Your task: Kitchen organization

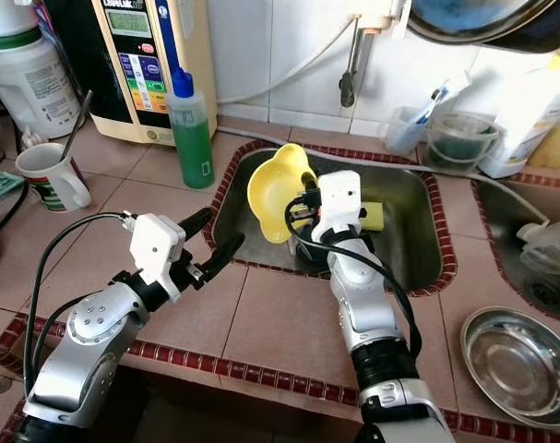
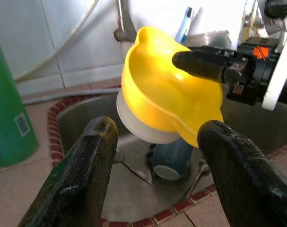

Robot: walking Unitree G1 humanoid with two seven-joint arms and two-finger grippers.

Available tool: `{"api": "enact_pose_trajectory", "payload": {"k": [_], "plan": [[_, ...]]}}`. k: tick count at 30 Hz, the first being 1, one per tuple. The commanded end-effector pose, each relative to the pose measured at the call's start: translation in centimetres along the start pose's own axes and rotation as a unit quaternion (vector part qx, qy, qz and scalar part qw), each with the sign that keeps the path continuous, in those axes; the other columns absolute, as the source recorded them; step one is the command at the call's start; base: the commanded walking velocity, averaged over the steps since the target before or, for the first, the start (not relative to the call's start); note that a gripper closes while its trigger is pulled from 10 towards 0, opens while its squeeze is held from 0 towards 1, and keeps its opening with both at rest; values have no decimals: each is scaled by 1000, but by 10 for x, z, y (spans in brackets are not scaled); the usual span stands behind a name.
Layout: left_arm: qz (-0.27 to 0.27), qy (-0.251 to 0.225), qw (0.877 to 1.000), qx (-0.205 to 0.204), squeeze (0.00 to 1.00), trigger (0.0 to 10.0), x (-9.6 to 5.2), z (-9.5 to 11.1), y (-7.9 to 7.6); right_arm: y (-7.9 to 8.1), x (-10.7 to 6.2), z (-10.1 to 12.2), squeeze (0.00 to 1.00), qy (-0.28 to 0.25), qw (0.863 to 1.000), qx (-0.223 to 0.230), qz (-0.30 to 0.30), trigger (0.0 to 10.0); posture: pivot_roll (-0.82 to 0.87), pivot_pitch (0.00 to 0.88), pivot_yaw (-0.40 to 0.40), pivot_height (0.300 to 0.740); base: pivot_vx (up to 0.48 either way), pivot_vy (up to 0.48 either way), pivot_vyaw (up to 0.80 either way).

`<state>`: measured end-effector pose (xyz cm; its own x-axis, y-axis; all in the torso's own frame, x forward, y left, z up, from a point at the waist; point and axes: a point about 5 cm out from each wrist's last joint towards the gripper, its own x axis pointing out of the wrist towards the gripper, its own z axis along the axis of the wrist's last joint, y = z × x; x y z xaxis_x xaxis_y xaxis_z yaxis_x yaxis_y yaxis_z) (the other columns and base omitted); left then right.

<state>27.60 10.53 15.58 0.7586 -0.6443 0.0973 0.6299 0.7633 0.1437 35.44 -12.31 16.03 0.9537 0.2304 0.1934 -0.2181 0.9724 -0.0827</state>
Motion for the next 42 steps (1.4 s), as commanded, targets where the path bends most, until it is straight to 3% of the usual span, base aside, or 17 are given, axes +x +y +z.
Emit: {"api": "enact_pose_trajectory", "payload": {"k": [1,8,16,28,42], "plan": [[-16,-2,1000,0,0,10000,0,4,-5,-3,4,6,0,-6,1000,2,-3,10000,-31,148,22,740,0,0,0],[-40,2,999,0,0,10000,-1,8,-10,-6,13,11,0,-4,999,45,-21,10000,-32,170,49,740,0,0,0],[-62,-2,998,0,0,10000,-2,17,-15,-12,22,6,0,31,998,48,-32,10000,-16,187,65,740,0,0,0],[-68,-4,998,1,0,10000,-4,24,-18,-17,23,-12,0,93,994,51,-36,10000,2,186,59,740,0,0,0],[-87,-1,996,1,0,10000,-7,26,-26,-17,25,-16,0,105,991,68,-38,10000,10,178,54,740,0,0,0]]}}
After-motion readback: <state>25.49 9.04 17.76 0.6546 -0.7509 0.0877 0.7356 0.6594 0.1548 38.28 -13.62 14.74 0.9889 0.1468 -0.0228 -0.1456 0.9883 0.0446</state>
